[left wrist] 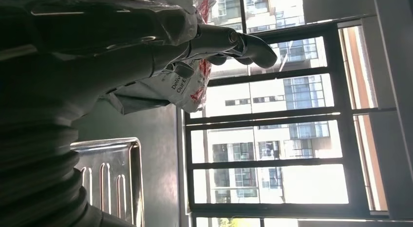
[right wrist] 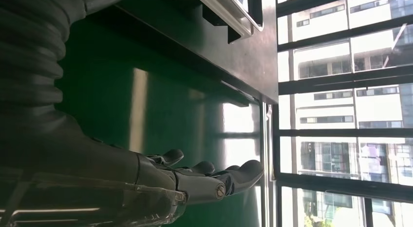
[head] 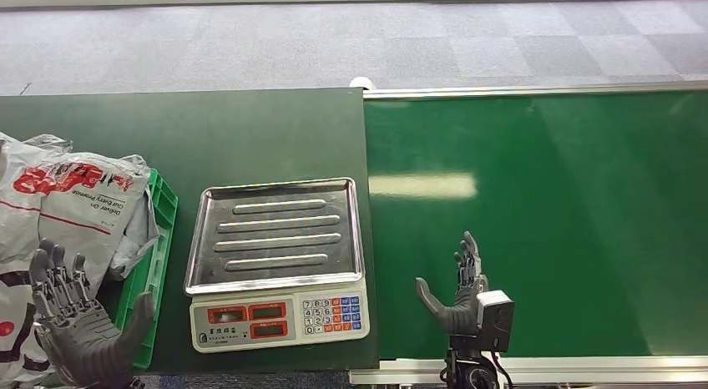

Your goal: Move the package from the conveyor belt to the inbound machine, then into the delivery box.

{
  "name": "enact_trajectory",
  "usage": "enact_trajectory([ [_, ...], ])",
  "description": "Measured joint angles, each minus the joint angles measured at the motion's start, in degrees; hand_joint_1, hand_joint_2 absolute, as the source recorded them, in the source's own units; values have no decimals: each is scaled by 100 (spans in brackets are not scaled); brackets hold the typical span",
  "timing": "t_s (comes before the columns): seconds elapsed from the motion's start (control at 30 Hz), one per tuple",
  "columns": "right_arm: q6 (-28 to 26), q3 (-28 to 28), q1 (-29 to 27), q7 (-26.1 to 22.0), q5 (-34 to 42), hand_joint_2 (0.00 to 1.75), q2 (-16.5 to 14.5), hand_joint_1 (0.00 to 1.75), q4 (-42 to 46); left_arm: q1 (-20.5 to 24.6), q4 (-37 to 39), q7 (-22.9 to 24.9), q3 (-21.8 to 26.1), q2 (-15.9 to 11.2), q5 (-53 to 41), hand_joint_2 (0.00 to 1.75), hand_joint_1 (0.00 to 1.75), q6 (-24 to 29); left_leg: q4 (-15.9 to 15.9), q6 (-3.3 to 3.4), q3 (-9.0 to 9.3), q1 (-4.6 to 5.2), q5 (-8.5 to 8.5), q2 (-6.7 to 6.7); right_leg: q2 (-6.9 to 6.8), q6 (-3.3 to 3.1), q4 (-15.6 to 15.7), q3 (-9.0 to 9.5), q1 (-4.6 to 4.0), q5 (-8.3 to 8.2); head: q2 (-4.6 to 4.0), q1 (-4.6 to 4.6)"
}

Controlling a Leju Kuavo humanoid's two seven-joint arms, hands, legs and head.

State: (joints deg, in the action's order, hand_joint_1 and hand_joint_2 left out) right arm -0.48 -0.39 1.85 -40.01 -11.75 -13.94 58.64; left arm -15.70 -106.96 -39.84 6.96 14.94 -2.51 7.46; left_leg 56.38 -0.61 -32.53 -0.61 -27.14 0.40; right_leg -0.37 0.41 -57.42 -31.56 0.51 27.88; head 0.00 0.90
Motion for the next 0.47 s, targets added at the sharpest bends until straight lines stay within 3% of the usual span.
enact_trajectory([
  [0.47, -385, 409, -43, -5, -68, 175, 170, 0, 248, 226, 705, 0, -113, 51, 165, 175, 0, -515, 0, 0, 1, 0, 0, 0, 0, 0, 0, 0, 0, 0, 0, 0],
])
